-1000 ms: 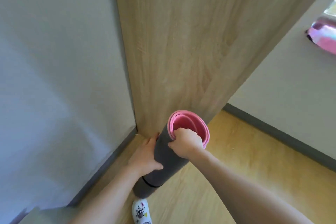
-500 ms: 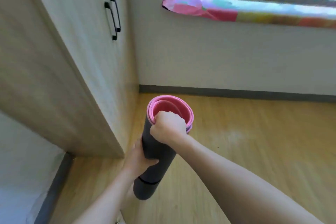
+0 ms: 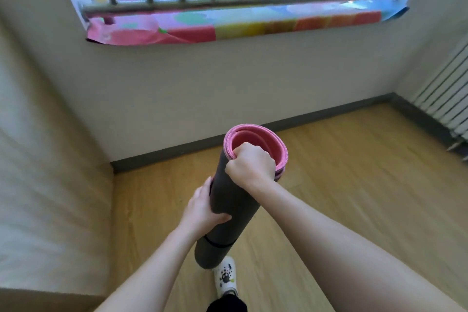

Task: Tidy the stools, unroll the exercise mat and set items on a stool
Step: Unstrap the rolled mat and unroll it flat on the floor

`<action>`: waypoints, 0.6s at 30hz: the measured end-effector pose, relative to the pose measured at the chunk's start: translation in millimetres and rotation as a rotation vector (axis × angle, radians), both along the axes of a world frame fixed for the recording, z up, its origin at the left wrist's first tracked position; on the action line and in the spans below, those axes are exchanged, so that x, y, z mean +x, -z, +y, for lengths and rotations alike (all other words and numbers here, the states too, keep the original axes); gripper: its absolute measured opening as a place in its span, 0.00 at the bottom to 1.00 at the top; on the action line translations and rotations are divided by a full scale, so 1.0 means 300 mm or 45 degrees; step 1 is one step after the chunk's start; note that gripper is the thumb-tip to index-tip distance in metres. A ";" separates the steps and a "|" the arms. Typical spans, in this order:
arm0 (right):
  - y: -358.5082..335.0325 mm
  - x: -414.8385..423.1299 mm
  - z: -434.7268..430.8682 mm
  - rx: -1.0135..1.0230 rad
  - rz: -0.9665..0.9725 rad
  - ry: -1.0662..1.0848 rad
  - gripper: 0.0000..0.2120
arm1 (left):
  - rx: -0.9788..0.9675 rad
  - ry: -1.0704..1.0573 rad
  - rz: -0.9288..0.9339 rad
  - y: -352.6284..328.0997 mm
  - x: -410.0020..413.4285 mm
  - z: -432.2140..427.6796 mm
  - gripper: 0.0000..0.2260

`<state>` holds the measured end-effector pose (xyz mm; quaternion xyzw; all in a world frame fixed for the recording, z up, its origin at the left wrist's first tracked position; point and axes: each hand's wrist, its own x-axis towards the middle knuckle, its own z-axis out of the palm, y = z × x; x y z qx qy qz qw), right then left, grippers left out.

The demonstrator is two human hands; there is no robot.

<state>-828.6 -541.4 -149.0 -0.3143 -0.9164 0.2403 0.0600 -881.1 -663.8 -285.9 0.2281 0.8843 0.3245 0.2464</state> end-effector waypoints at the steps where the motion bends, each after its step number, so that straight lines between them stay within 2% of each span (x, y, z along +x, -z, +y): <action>1: 0.006 -0.009 0.043 -0.013 -0.006 0.031 0.05 | 0.004 0.020 0.009 0.001 -0.014 0.046 0.50; 6: 0.021 -0.126 0.375 -0.093 -0.077 0.198 0.04 | 0.002 0.203 -0.020 0.002 -0.165 0.409 0.46; 10: 0.036 -0.193 0.631 -0.106 -0.098 0.331 0.04 | -0.050 0.386 0.086 -0.023 -0.317 0.695 0.45; 18: 0.032 -0.164 1.133 -0.152 -0.076 0.707 0.03 | -0.011 0.782 0.140 -0.029 -0.378 1.257 0.44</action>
